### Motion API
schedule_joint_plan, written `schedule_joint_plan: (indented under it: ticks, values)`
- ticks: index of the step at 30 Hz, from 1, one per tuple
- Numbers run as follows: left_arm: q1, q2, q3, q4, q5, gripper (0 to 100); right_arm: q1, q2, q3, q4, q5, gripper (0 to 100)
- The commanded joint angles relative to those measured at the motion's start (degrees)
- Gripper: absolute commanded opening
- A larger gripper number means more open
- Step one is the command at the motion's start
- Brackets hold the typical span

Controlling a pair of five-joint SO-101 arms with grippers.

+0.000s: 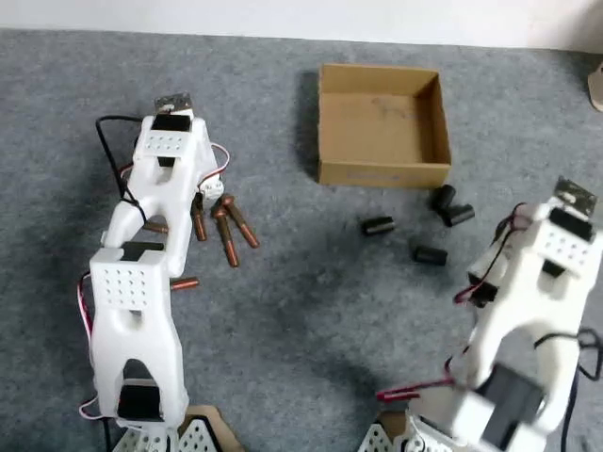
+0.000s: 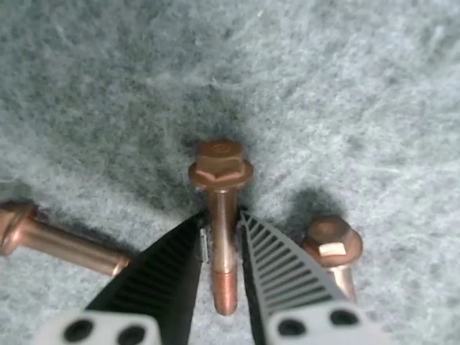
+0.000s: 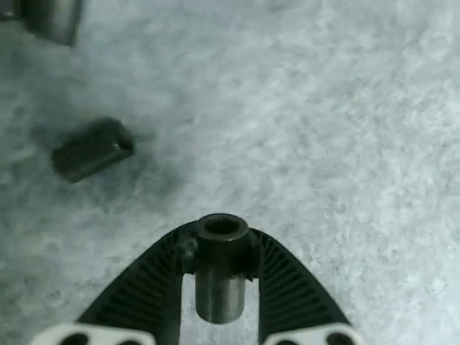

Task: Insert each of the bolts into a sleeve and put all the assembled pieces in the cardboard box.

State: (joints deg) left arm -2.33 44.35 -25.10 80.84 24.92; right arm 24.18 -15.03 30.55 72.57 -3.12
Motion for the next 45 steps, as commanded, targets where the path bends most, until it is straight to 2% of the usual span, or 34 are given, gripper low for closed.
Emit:
schedule_joint_plan:
  ticks: [1, 5, 9, 15, 17, 27, 31, 34, 39, 45]
  values:
    - [1.36, 0.22, -0.04, 1.76, 0.26, 1, -3.38, -14.9, 10.86, -10.86, 0.79, 0.4]
    - [1.36, 0.22, -0.04, 1.76, 0.26, 1, -6.9, -28.18, 24.57, -21.76, 0.79, 0.4]
    - [1.45, 0.04, -0.04, 1.67, 0.26, 1, -11.03, -35.91, 33.71, -25.54, 0.35, 0.4]
    - [1.98, -0.13, -0.13, 1.67, 0.44, 1, -16.22, -38.11, 36.26, -30.29, 0.35, 0.4]
    - [2.33, -0.13, -0.13, 1.67, 2.73, 1, -17.63, -38.11, 36.7, -32.92, 0.35, 0.4]
    - [2.42, -0.22, -0.13, 0.79, 4.57, 0, -21.67, -38.2, 47.25, -43.21, 0.7, 0.4]
    - [4.09, -0.92, 0.04, 1.67, 4.66, 0, -21.76, -38.29, 49.45, -44.44, 0.44, 0.4]
    - [5.67, -3.47, 0.31, 5.98, 4.66, 0, -21.76, -38.29, 49.71, -44.44, 0.35, 0.4]
    - [5.32, -5.49, 0.4, 7.82, 4.66, 0, -21.85, -38.55, 49.89, -44.35, 0.35, 0.4]
    - [6.73, -5.58, 0.04, 11.08, 4.75, 0, -21.93, -52.35, 56.57, -44.18, 0.35, 0.4]
